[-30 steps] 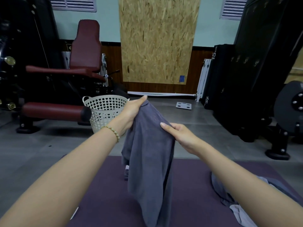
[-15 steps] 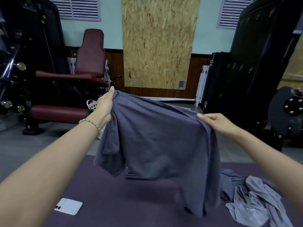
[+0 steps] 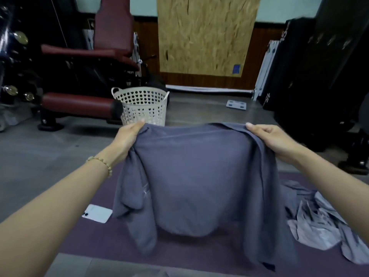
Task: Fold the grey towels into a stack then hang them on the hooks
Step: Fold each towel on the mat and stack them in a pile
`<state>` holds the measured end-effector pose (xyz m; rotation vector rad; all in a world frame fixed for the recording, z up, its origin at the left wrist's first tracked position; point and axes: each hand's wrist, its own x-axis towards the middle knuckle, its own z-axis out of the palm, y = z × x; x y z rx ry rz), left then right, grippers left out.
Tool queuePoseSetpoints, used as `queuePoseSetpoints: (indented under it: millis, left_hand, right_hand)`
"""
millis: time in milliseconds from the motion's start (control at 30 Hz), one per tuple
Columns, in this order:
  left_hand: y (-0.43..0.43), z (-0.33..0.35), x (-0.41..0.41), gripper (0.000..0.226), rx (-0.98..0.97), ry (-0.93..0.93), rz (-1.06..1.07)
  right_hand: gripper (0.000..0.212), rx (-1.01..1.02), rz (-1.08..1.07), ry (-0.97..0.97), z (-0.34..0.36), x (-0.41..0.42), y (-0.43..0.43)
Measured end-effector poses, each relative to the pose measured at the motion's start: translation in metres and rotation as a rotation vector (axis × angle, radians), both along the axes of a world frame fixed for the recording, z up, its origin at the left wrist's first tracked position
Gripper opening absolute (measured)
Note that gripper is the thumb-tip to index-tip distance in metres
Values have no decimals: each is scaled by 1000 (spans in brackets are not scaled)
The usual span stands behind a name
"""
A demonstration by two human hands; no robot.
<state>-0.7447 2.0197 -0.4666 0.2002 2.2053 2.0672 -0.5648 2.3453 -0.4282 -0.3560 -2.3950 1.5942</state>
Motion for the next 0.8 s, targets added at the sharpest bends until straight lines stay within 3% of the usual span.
queuePoseSetpoints:
  millis: [233, 300, 367, 467, 533, 567, 667, 733, 800]
  left_hand:
    - [32, -155, -68, 29, -447, -58, -187]
    - [43, -198, -87, 35, -597, -72, -204]
    - [56, -235, -102, 33, -703, -87, -145]
    - [88, -278, -107, 21, -731, -54, -60]
    - [120, -306, -97, 11, -679, -12, -129]
    - [136, -319, -88, 6, -650, 2, -195]
    - [176, -369, -59, 20, -595, 7, -496]
    - [193, -397, -37, 14, -621, -35, -712]
    - [205, -421, -21, 16, -639, -101, -788]
  right_hand:
    - [72, -42, 5, -193, -138, -90, 30]
    - [59, -62, -9, -245, -185, -119, 39]
    - [30, -109, -51, -277, -233, -141, 49]
    - [19, -155, -101, -347, -293, -149, 63]
    - [13, -130, -79, -396, -332, -138, 76]
    - [13, -125, -62, -417, -351, -129, 82]
    - [19, -152, 18, -505, -400, -95, 83]
    - [16, -171, 85, -562, -428, -73, 77]
    - [27, -165, 141, -610, -454, -55, 67]
